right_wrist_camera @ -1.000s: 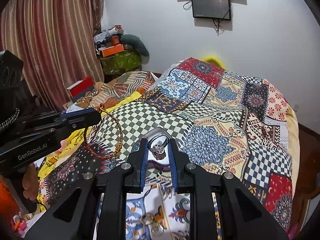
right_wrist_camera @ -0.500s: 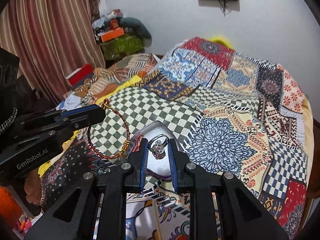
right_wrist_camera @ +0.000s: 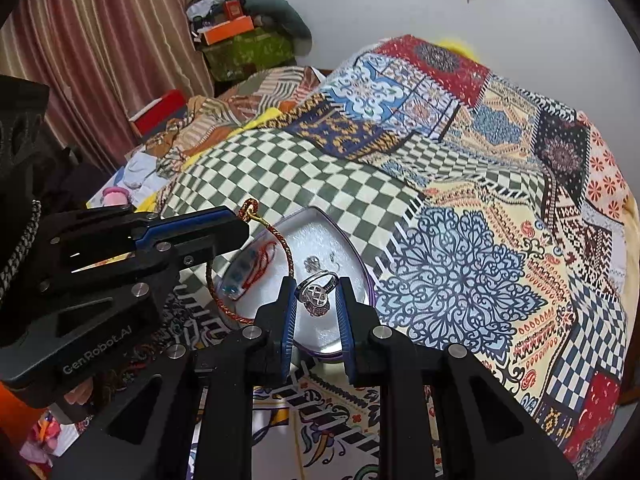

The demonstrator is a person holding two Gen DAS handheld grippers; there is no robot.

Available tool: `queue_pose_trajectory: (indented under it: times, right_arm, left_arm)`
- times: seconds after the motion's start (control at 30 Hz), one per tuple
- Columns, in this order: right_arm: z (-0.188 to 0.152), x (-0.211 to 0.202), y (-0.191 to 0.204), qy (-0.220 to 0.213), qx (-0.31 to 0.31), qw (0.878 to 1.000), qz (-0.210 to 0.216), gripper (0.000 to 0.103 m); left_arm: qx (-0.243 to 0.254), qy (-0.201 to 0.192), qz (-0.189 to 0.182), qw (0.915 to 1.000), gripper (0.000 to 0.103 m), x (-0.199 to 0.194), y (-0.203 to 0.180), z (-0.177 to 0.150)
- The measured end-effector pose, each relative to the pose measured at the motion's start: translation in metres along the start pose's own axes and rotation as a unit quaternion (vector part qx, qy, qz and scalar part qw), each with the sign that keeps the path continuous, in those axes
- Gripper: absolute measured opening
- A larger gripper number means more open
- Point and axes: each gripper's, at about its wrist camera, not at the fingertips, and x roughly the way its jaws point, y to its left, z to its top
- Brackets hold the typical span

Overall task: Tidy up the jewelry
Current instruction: 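Carry the bracelet and silver ring in both tools over the tin, then lower both items into the tin and open both tools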

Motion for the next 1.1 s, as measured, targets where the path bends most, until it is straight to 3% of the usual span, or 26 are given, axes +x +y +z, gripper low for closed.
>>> queue_pose_trajectory:
  times: [0.57, 0.77, 1.03, 1.1]
  right_arm:
    - [-0.003, 0.011, -0.005, 0.024, 0.008, 1.000, 0.003, 0.018]
    - [-0.005, 0.010, -0.004, 0.025, 0.009, 1.000, 0.008, 0.018]
    - [-0.003, 0.001, -0.002, 0.024, 0.012, 1.000, -0.003, 0.018]
    - [-0.003, -0.006, 0.001, 0.017, 0.006, 1.000, -0.010, 0.019]
  left_arm:
    - [-0.023, 0.037, -0.012, 0.9990, 0.006, 0.008, 0.008, -0.003]
    - [-0.010, 0.046, -0.009, 0.9989, 0.007, 0.005, 0.004, -0.004]
    - [0.000, 0.043, -0.004, 0.9991, 0.013, -0.009, -0.001, -0.004]
    - [0.002, 0.041, -0.003, 0.9992, 0.019, -0.015, -0.002, -0.004]
